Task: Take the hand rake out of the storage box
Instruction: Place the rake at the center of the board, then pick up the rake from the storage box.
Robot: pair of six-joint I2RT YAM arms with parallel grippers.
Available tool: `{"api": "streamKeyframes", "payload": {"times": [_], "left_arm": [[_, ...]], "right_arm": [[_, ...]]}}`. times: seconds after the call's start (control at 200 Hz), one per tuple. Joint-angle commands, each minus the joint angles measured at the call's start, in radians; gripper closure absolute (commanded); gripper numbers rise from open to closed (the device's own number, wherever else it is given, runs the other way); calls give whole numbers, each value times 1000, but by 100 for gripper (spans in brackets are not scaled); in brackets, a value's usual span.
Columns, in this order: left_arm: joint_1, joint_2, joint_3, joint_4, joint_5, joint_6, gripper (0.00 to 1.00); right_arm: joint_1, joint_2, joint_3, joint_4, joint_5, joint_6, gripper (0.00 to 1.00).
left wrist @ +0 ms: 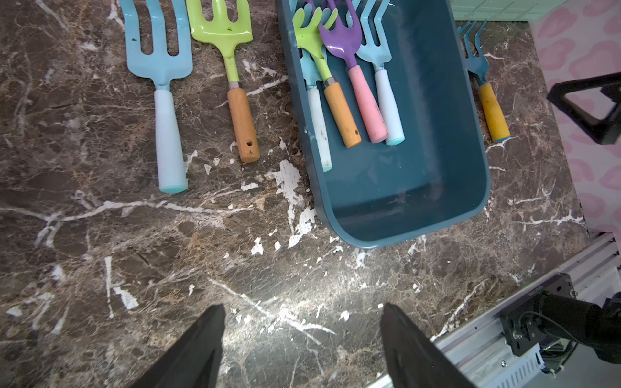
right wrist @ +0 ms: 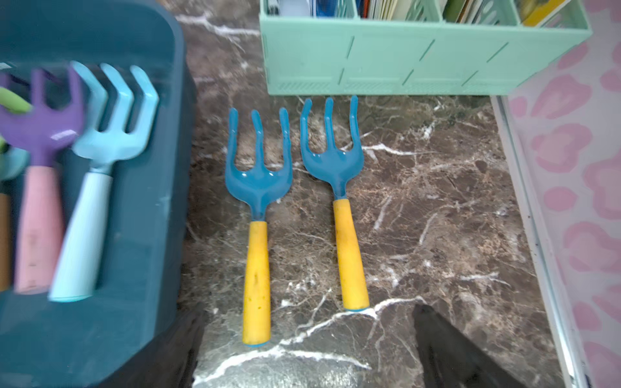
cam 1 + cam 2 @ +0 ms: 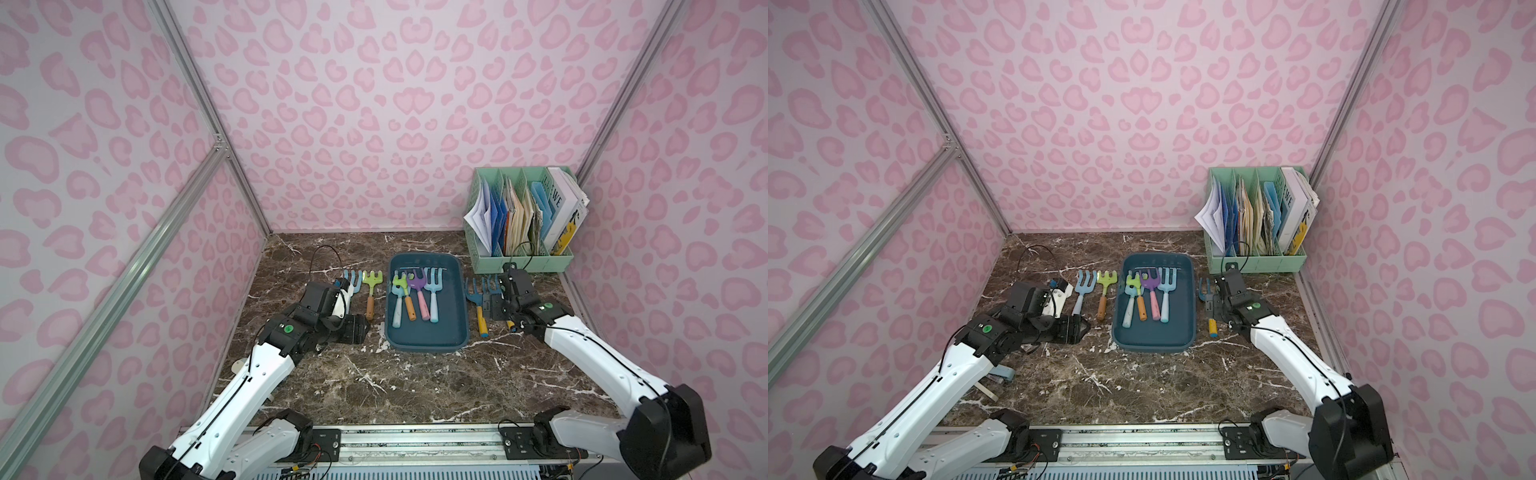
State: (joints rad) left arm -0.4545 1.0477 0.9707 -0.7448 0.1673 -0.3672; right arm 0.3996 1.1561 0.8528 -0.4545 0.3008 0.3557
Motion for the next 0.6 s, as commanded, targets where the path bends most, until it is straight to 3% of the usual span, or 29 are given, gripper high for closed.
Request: {"api": "streamKeyframes", "payload": {"times": [0.0, 0.035, 0.215, 0.38, 0.595], "left_arm": [[-32, 62, 51, 62, -58, -49, 7], [-47, 87, 73, 65, -75, -54, 2], [-98, 232, 183, 68, -131, -87, 2], [-151, 357, 278, 25, -283, -171, 15], [-250, 532, 427, -58, -435, -203, 23]], "right_arm": [[2, -104, -48, 83, -97, 32, 0], [1, -143, -68, 95, -103, 35, 0], [2, -305, -155, 128, -191, 40, 0], [5, -351, -173, 122, -255, 45, 0], [5, -378, -141, 80, -294, 38, 0]]}}
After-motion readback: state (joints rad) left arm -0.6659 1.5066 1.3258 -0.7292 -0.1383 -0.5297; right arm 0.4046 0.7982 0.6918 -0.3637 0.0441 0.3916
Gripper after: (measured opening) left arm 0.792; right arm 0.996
